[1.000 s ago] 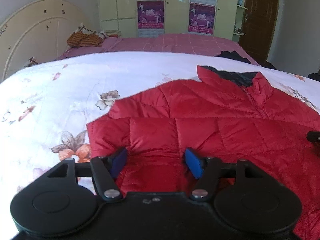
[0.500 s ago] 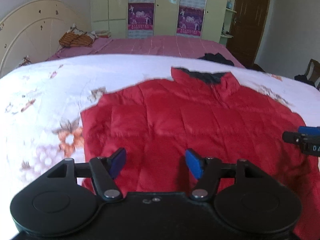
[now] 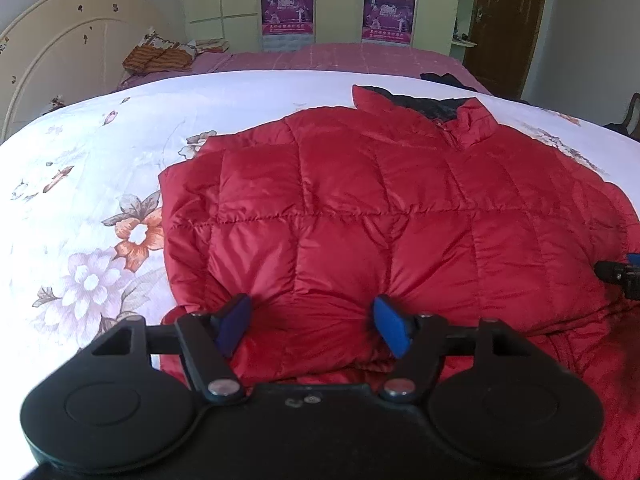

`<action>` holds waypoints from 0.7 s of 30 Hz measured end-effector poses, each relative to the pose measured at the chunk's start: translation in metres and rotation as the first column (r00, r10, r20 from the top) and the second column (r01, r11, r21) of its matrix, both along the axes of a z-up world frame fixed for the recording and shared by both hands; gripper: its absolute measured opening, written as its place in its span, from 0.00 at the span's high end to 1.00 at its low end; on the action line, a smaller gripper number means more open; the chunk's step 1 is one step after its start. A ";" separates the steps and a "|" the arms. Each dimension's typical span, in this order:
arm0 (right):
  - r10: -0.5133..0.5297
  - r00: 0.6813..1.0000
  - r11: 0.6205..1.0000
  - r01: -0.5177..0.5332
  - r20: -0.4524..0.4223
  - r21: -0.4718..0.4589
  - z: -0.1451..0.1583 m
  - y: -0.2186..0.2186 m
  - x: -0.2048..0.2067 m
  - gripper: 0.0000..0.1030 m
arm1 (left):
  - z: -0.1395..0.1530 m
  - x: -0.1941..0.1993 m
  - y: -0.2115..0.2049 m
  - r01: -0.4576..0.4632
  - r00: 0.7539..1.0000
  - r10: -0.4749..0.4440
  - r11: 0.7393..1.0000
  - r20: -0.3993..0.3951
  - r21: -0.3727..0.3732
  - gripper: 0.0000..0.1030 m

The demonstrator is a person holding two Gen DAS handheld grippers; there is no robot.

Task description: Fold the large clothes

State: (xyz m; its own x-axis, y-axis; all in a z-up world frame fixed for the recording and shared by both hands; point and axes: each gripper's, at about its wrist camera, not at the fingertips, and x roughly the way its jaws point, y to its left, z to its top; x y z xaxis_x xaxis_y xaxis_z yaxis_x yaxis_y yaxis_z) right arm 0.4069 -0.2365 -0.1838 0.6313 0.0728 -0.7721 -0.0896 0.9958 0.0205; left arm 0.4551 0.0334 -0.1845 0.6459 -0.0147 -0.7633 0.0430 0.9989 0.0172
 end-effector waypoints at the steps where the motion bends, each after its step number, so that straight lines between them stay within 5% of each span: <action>1: 0.004 1.000 1.000 -0.004 -0.005 0.006 0.000 -0.001 0.001 0.44 | 0.000 -0.001 -0.001 -0.003 1.000 0.003 1.000 0.000 0.005 0.33; 21: 0.075 0.995 0.982 -0.084 0.060 0.168 0.051 -0.030 -0.040 0.44 | 0.056 -0.053 -0.040 -0.063 0.995 0.060 0.998 0.074 0.028 0.25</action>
